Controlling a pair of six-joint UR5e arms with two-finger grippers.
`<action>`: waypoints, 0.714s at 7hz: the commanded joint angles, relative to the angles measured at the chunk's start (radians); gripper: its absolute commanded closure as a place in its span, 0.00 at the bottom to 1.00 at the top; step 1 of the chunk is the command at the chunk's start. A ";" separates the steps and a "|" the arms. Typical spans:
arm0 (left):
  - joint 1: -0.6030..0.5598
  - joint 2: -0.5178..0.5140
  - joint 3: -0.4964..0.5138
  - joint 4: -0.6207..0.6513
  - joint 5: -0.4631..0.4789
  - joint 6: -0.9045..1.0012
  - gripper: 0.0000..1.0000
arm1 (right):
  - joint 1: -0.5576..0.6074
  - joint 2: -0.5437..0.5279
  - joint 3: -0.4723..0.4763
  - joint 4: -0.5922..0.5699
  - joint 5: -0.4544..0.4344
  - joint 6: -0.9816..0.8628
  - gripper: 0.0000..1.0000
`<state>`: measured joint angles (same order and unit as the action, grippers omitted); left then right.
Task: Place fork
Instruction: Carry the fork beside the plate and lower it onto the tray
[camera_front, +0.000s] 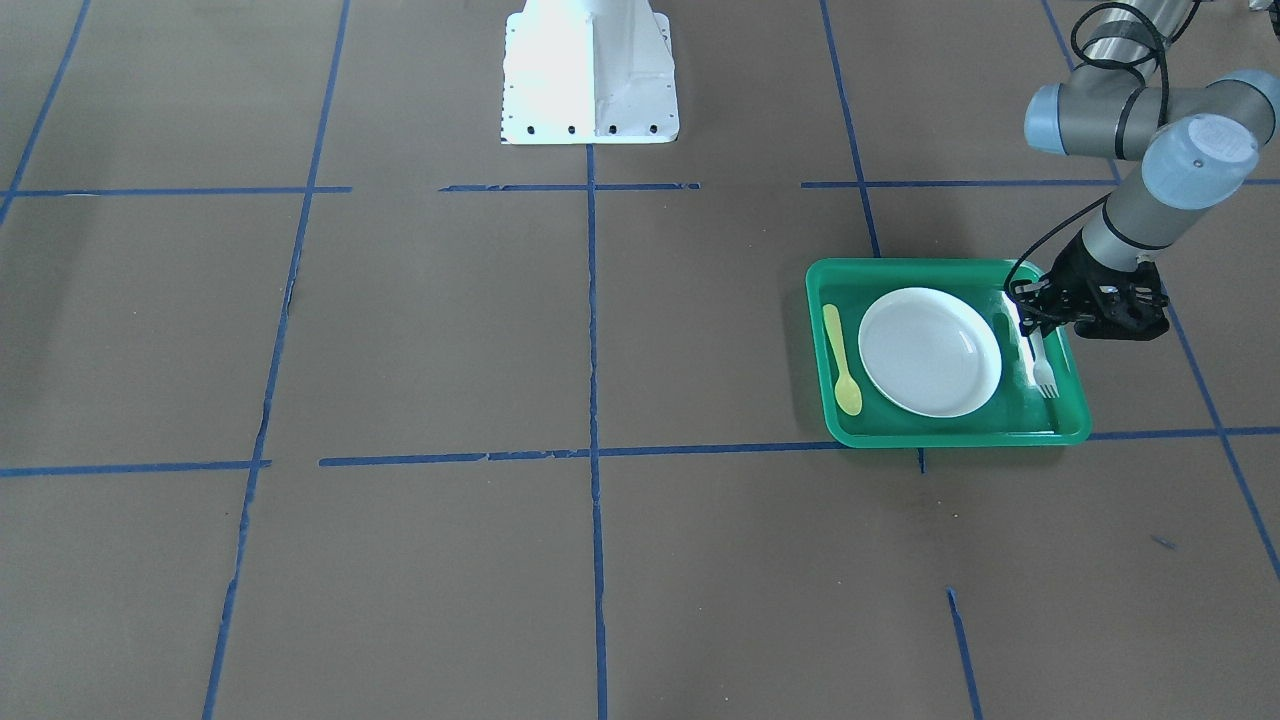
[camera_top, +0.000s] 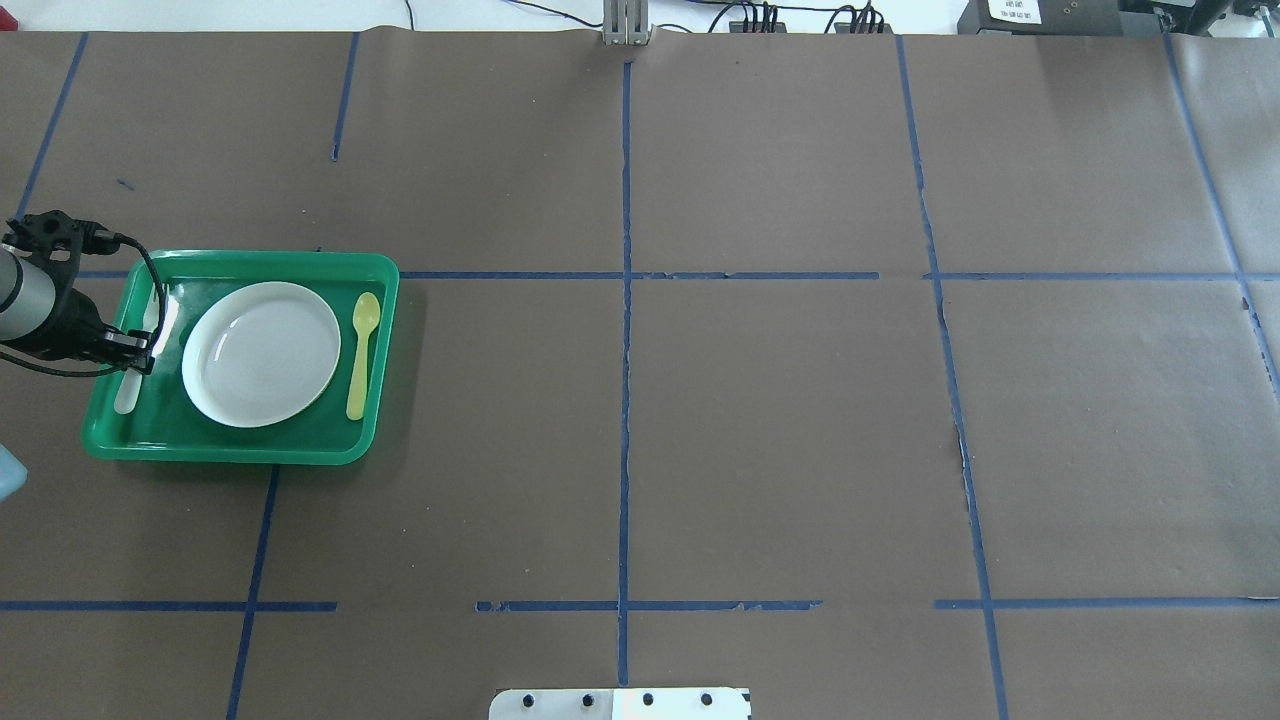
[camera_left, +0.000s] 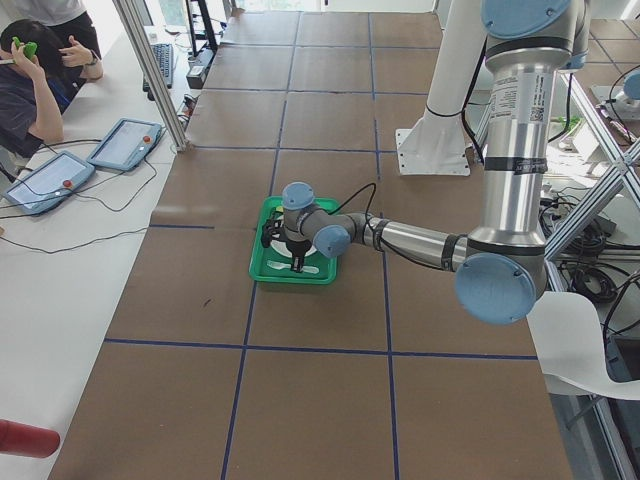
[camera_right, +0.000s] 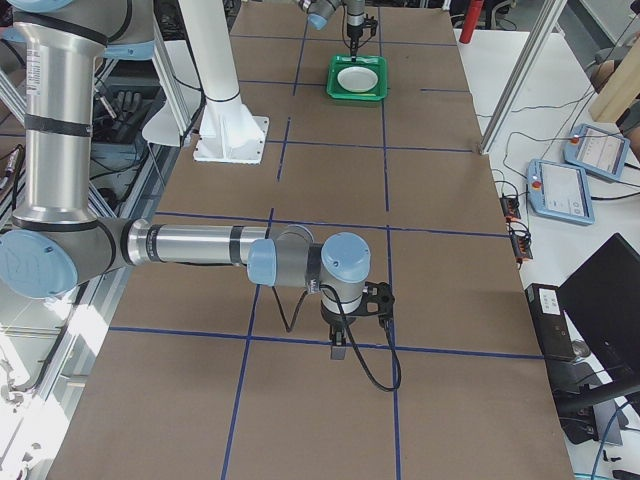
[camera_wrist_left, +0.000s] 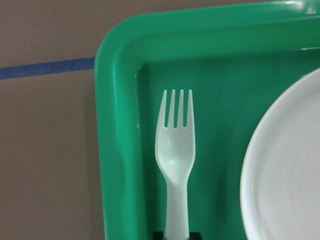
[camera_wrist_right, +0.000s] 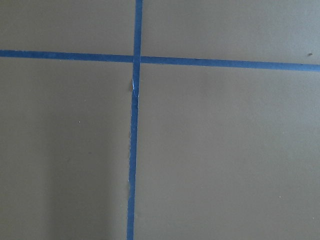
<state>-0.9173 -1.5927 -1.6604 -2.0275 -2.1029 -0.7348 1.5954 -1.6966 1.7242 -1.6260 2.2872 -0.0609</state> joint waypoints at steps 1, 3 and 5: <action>0.000 -0.001 0.002 0.000 0.000 0.000 0.89 | 0.000 0.000 0.000 0.000 0.000 0.000 0.00; 0.000 -0.001 -0.005 0.000 -0.003 0.009 0.21 | 0.000 0.000 0.000 0.000 0.000 0.001 0.00; -0.012 0.002 -0.086 0.018 -0.005 0.012 0.00 | 0.000 0.000 0.000 0.000 0.000 0.001 0.00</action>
<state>-0.9230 -1.5931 -1.7001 -2.0222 -2.1069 -0.7257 1.5953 -1.6966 1.7242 -1.6260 2.2872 -0.0605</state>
